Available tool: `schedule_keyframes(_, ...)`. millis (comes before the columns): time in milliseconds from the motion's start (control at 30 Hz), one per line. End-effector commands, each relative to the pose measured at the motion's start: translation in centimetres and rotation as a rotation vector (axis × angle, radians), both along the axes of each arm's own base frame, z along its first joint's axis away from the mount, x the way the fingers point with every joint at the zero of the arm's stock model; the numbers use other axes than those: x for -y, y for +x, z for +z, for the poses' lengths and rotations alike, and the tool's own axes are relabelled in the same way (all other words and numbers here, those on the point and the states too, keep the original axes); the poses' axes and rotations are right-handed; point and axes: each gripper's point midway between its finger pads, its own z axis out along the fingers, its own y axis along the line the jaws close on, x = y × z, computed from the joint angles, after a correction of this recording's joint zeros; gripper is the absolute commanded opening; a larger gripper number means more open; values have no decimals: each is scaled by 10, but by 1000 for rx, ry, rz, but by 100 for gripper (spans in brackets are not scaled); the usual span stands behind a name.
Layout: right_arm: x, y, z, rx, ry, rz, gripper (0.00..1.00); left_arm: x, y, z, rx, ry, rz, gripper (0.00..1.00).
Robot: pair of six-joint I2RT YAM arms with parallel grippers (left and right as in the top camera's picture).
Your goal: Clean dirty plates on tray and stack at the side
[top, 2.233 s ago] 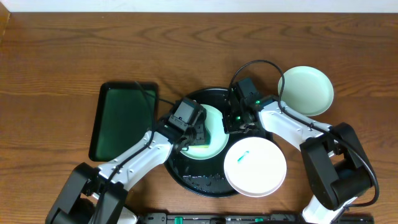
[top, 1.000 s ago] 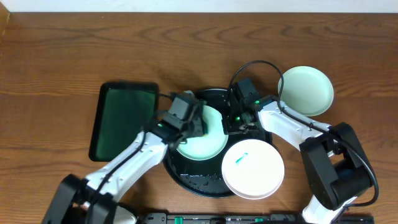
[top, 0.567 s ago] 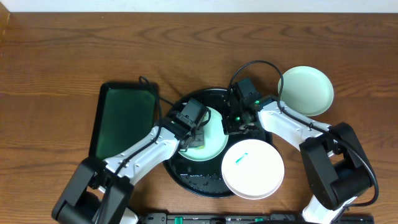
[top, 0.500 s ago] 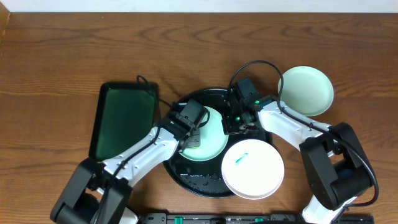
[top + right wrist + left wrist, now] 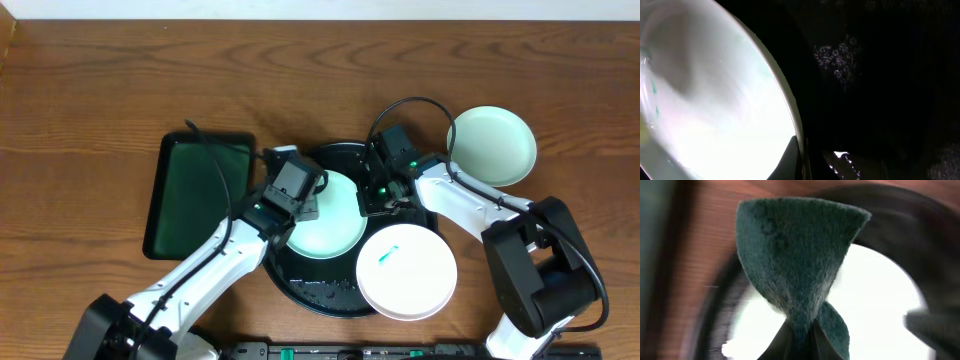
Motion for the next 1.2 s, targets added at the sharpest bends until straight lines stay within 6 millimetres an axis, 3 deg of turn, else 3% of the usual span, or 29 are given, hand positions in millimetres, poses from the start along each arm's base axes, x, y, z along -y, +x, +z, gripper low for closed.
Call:
schedule_keyframes(0,12,-6,-18,-22,-72,10,1,35,-21,-15,-128,-164,-119,7)
schedule_keyframes(167,12,-6,-18,-20,-73,17,1,30,-30,-47,-221,-106,-118,7)
schedule_keyframes(333,12,-6,-18,-19,-72,17,1,-23,-18,-71,-178,181,15,7)
schedule_keyframes(500,12,-6,-18,-19,-73,17,1,-74,-12,-58,-95,453,121,7)
schedule_keyframes(667,12,-6,-18,-16,-73,24,1,-96,-10,-37,-38,563,166,7)
schedule_keyframes(833,12,-6,-18,-16,-73,24,1,-92,-4,-19,23,510,192,8)
schedule_keyframes(933,12,-6,-18,-16,-73,24,1,-80,2,-9,61,416,199,7)
schedule_keyframes(1067,12,-6,-18,-15,-73,27,1,-36,8,-8,51,176,115,7)
schedule_keyframes(1167,12,-6,-18,-15,-73,27,1,5,0,-18,-27,-11,2,7)
